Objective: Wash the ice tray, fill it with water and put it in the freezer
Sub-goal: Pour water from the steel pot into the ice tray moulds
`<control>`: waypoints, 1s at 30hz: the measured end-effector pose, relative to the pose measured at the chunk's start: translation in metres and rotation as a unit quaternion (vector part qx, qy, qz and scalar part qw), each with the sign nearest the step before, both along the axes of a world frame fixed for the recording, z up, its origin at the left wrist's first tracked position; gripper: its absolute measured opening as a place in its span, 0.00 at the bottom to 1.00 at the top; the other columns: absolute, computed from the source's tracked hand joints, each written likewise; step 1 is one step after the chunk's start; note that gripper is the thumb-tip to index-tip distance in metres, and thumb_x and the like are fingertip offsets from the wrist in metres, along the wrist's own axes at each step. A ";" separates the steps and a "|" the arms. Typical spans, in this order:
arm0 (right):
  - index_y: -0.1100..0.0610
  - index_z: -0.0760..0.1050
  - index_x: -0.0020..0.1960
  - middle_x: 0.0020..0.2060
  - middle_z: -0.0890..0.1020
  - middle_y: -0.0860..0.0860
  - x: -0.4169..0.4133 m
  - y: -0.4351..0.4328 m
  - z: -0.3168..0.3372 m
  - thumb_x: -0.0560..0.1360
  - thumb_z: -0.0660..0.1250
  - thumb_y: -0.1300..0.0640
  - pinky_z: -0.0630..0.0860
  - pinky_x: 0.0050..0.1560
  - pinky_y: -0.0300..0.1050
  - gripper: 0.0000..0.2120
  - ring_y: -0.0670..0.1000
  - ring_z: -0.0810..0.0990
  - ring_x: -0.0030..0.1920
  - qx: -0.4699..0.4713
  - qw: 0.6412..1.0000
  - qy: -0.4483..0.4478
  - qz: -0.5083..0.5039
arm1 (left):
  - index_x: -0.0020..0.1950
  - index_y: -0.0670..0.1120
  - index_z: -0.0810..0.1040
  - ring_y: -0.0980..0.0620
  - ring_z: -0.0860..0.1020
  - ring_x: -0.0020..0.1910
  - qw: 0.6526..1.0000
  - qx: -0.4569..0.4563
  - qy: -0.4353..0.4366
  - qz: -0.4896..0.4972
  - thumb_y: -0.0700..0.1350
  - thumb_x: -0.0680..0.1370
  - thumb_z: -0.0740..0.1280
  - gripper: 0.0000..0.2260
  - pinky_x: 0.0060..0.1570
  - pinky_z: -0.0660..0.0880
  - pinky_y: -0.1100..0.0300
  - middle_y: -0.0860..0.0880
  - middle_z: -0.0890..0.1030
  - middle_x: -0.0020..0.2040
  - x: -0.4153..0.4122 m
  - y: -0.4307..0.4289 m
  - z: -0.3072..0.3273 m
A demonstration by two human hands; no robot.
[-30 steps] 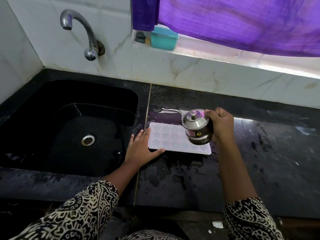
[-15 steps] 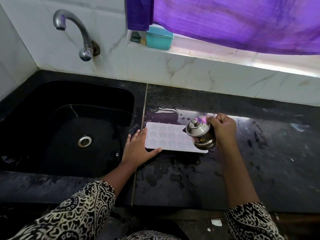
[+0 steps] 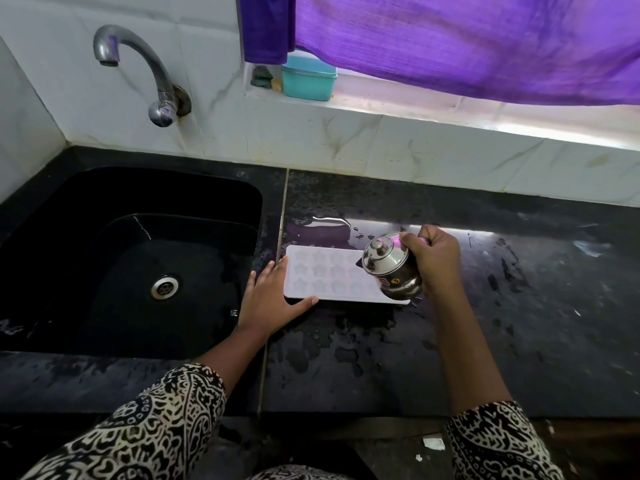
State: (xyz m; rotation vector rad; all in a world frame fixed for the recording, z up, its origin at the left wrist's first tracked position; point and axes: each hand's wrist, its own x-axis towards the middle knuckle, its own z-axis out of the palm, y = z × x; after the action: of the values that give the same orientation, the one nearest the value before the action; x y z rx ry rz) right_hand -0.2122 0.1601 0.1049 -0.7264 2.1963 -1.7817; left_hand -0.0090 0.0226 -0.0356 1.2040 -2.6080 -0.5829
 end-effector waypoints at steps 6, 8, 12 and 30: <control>0.54 0.63 0.27 0.22 0.67 0.48 -0.004 0.002 0.002 0.70 0.69 0.66 0.66 0.23 0.31 0.20 0.39 0.65 0.20 -0.008 1.000 0.009 0.001 | 0.80 0.48 0.52 0.53 0.54 0.78 1.000 -0.003 0.003 0.003 0.78 0.64 0.50 0.52 0.76 0.47 0.50 0.51 0.62 0.78 0.000 0.000 0.000; 0.53 0.63 0.27 0.22 0.66 0.47 -0.007 0.001 0.002 0.69 0.70 0.66 0.66 0.23 0.33 0.20 0.39 0.64 0.21 -0.005 1.000 0.013 0.003 | 0.80 0.48 0.52 0.53 0.54 0.78 1.000 -0.001 0.003 0.004 0.78 0.64 0.50 0.52 0.76 0.47 0.50 0.51 0.62 0.78 0.000 0.000 0.000; 0.53 0.62 0.28 0.23 0.66 0.48 -0.010 0.001 0.001 0.69 0.70 0.64 0.65 0.27 0.37 0.19 0.43 0.64 0.23 0.012 1.000 0.028 0.006 | 0.80 0.48 0.52 0.53 0.54 0.78 1.000 0.000 0.008 0.005 0.78 0.64 0.51 0.52 0.76 0.47 0.50 0.51 0.62 0.78 0.000 0.001 0.001; 0.54 0.62 0.29 0.24 0.65 0.48 -0.007 -0.003 0.000 0.69 0.70 0.63 0.66 0.29 0.39 0.19 0.45 0.64 0.26 0.020 0.999 0.028 0.031 | 0.80 0.48 0.51 0.53 0.54 0.79 1.000 0.005 0.013 0.003 0.78 0.64 0.50 0.52 0.77 0.46 0.50 0.51 0.61 0.78 0.000 0.002 0.002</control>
State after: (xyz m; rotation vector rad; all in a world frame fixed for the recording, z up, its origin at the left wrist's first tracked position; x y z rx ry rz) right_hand -0.2193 0.1569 0.1045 -0.8354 2.2118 -1.7034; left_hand -0.0093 0.0243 -0.0331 1.1975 -2.5822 -0.6073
